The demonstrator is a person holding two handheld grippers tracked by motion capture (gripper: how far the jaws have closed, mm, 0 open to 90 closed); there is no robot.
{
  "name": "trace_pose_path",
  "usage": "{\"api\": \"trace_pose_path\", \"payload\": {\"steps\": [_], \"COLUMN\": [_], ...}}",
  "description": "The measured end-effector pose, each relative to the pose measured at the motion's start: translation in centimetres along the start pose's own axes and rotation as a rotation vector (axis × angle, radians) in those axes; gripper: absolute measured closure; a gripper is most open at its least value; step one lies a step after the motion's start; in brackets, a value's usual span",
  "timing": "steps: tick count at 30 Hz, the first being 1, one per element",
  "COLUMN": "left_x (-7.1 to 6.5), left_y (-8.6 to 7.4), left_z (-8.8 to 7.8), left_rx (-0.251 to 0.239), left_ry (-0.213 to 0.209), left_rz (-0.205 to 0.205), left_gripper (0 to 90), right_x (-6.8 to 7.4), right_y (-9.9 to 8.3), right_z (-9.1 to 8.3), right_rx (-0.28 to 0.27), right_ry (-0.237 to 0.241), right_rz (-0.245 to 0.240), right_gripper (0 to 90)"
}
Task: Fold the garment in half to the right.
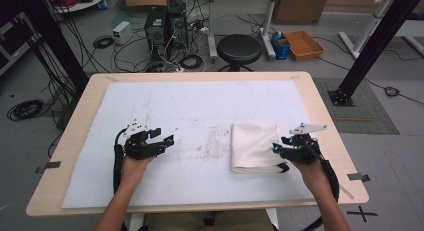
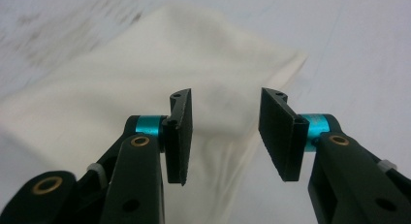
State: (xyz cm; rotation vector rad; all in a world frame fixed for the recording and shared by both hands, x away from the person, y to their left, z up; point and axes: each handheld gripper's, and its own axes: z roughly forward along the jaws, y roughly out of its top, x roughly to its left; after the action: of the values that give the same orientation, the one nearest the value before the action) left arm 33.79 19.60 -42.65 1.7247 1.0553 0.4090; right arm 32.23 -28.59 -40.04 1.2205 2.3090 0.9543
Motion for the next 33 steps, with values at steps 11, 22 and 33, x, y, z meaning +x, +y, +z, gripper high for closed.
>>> {"api": "trace_pose_path", "payload": {"steps": [11,22,33], "left_x": [0.0,0.0,0.3], "left_y": [0.0,0.0,0.0], "left_z": [0.0,0.0,-0.4], "left_rx": [0.000,0.000,-0.022], "left_ry": [-0.003,0.001,0.006], "left_rz": [-0.001,0.000,0.003], "left_gripper": [36.3,36.5,35.7], "right_x": [0.5,0.5,-1.1], "right_y": [-2.5,-2.0,-0.3], "right_z": [-0.1,-2.2,4.6], "right_rx": [0.084,0.061,0.048], "right_ry": [0.056,0.009,0.053], "right_rz": [-0.038,0.005,0.000], "right_gripper": [86.4,58.7,61.4]}}
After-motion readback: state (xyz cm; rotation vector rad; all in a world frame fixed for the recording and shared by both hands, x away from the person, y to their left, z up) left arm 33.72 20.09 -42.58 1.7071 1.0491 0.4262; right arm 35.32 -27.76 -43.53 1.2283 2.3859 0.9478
